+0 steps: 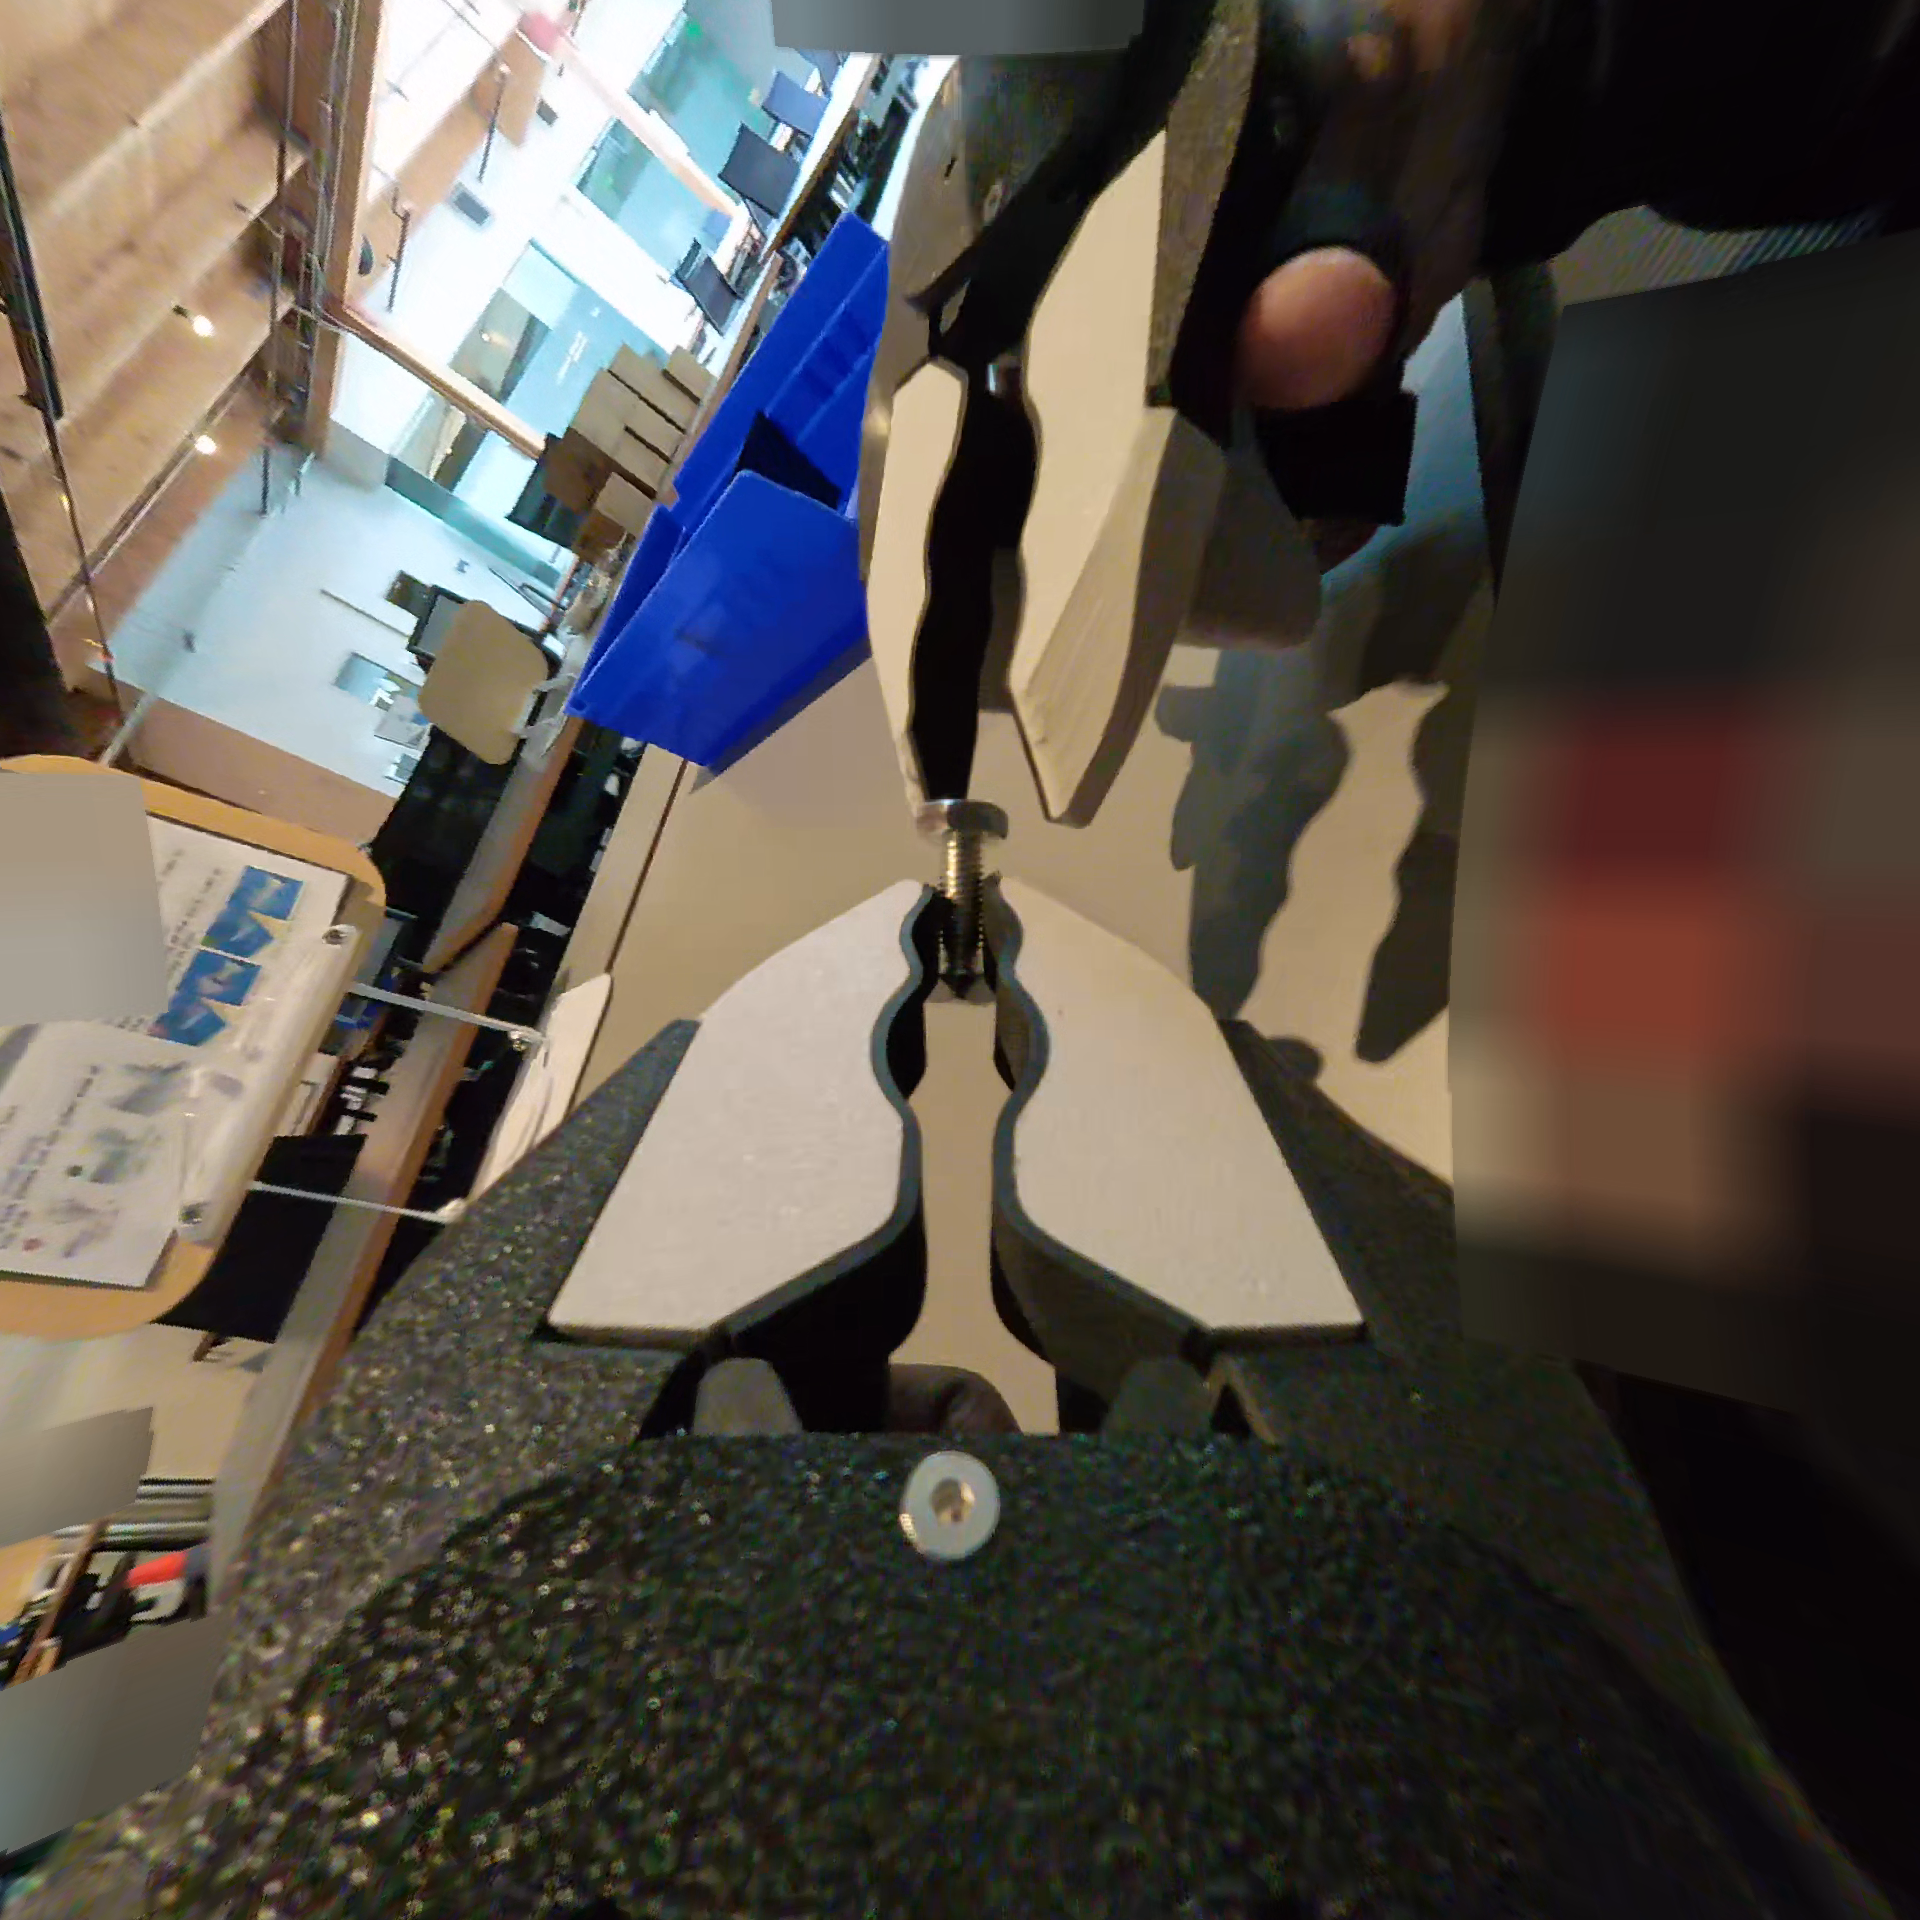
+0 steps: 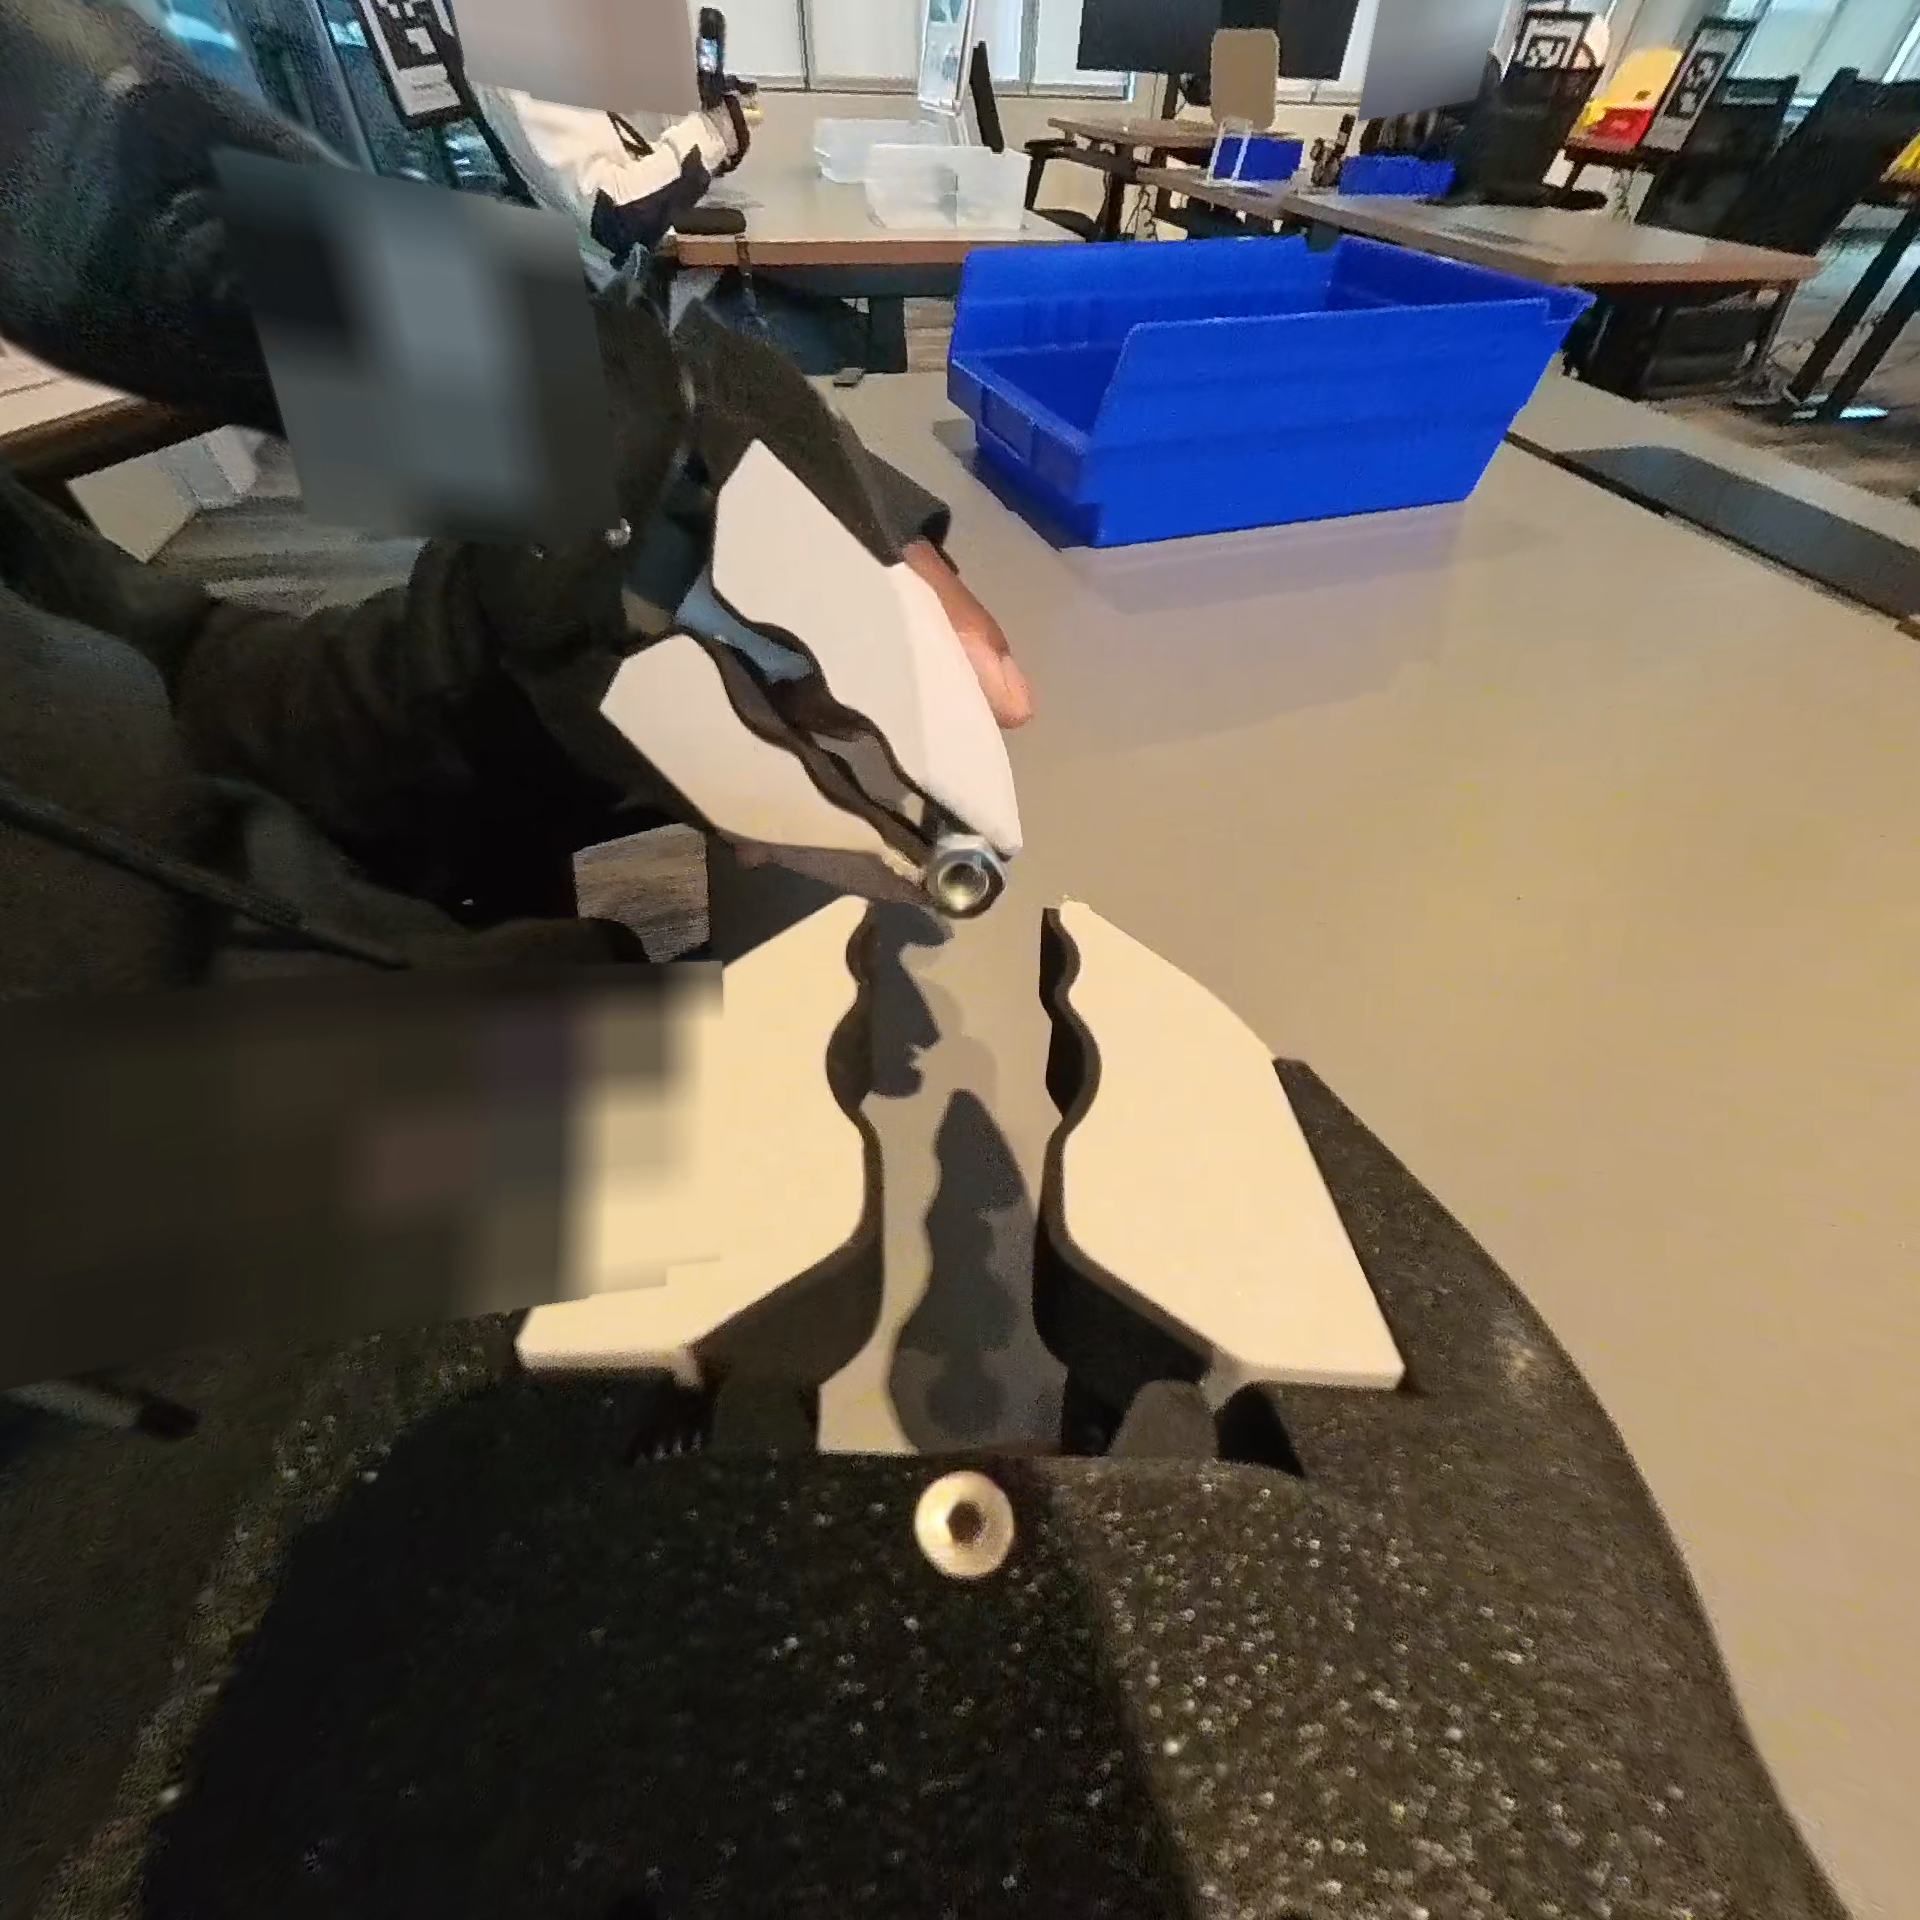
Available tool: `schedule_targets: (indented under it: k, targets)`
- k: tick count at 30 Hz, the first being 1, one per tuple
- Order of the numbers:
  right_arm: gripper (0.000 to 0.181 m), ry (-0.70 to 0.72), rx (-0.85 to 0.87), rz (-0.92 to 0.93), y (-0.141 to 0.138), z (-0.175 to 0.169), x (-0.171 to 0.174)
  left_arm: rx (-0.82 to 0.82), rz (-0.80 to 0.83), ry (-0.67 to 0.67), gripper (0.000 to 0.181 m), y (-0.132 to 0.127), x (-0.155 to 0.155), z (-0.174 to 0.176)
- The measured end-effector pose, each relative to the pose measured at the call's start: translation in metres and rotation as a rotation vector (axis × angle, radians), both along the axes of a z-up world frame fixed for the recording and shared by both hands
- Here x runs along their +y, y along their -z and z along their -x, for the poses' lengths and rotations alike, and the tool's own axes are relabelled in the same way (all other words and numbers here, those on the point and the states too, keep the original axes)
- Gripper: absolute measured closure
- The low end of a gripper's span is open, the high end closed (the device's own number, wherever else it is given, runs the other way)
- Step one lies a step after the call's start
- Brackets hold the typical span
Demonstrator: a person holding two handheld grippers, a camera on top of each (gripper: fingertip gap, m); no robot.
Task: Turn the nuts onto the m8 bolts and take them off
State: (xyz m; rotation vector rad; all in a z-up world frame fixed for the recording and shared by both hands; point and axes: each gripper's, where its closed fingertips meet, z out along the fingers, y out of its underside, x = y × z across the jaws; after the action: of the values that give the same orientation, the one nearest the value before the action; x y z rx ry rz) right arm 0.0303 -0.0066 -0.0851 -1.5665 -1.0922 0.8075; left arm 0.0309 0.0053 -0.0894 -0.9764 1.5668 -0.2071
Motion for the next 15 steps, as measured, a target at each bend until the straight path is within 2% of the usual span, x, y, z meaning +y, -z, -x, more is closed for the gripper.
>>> schedule_targets:
  k: [9,11,15]
  targets:
    - [0.154,0.017,0.031,0.064,0.0013,0.0042,0.0029,0.037,-0.064,0.006,0.174,0.0037,-0.0022,-0.0023]
    - [0.163,0.010,0.028,0.057,0.0012,0.0051,0.0017,0.033,-0.053,0.014,0.174,0.0039,-0.0038,-0.0031]
    - [0.166,0.007,-0.069,-0.125,0.0034,0.0050,-0.0001,0.030,0.055,0.024,0.174,0.0067,-0.0060,-0.0026]
